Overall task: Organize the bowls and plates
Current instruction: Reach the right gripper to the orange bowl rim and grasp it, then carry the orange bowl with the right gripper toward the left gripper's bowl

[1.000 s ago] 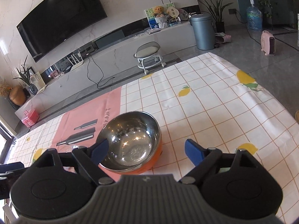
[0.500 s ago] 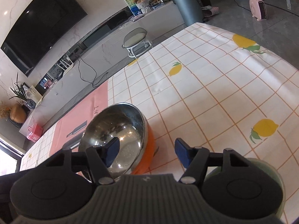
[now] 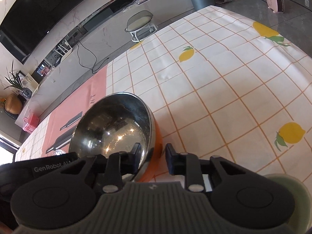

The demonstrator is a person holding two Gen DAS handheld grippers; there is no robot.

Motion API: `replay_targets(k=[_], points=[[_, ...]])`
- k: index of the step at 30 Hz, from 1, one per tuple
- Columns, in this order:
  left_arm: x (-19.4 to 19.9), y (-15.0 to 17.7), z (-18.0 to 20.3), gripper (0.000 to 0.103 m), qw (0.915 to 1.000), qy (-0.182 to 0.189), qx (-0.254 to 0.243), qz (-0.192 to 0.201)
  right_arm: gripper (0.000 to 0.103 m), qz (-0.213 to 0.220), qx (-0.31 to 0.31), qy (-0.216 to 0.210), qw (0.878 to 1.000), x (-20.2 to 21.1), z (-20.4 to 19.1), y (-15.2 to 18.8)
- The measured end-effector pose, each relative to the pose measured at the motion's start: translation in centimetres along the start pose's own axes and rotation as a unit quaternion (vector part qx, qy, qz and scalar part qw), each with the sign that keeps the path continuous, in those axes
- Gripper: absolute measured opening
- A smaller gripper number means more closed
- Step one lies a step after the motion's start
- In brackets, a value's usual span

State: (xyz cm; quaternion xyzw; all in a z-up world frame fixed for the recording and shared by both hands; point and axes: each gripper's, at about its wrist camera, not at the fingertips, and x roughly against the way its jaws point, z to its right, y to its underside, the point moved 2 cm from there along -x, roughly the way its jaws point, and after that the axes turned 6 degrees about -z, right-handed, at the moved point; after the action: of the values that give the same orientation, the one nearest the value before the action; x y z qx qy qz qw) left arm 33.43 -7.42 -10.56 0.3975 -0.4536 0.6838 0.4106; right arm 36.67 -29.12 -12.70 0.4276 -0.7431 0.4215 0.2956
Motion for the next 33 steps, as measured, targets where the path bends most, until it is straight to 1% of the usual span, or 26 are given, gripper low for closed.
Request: replay_targets(k=[1, 2, 5, 7, 11, 20, 28, 33], points=[[0.0, 0.0, 0.1, 0.020, 1.0000, 0.005, -0.001, 0.000, 0.021, 0.002, -0.004, 0.000, 1.000, 0.0, 0.1, 0.0], [0.0, 0.0, 0.3, 0.018, 1.0000, 0.007, -0.004, 0.000, 0.021, 0.003, -0.004, 0.000, 1.000, 0.1, 0.1, -0.1], [0.1, 0.2, 0.7, 0.017, 0.9999, -0.002, -0.014, -0.005, 0.019, 0.003, -0.007, -0.001, 1.000, 0.1, 0.1, -0.1], [0.4, 0.3, 0.9, 0.017, 0.9998, -0.002, -0.016, -0.007, 0.018, 0.003, -0.008, 0.002, 1.000, 0.2, 0.2, -0.2], [1.8, 0.6, 1.0, 0.018, 0.9997, 0.001, -0.026, 0.005, 0.018, 0.019, -0.012, -0.014, 1.000, 1.2, 0.2, -0.3], [5.0, 0.9, 2.0, 0.019, 0.9964, -0.036, -0.070, 0.030, 0.016, 0.038, -0.009, -0.059, 0.998, 2.8, -0.5, -0.1], [6.8, 1.8, 2.7, 0.019, 0.9934, -0.054, -0.093, 0.040, 0.013, 0.048, 0.006, -0.073, 0.996, 3.9, -1.0, 0.2], [8.4, 2.5, 2.9, 0.019, 0.9901, -0.062, -0.116, 0.049, 0.011, 0.057, 0.020, -0.080, 0.995, 5.0, -1.6, 1.1]])
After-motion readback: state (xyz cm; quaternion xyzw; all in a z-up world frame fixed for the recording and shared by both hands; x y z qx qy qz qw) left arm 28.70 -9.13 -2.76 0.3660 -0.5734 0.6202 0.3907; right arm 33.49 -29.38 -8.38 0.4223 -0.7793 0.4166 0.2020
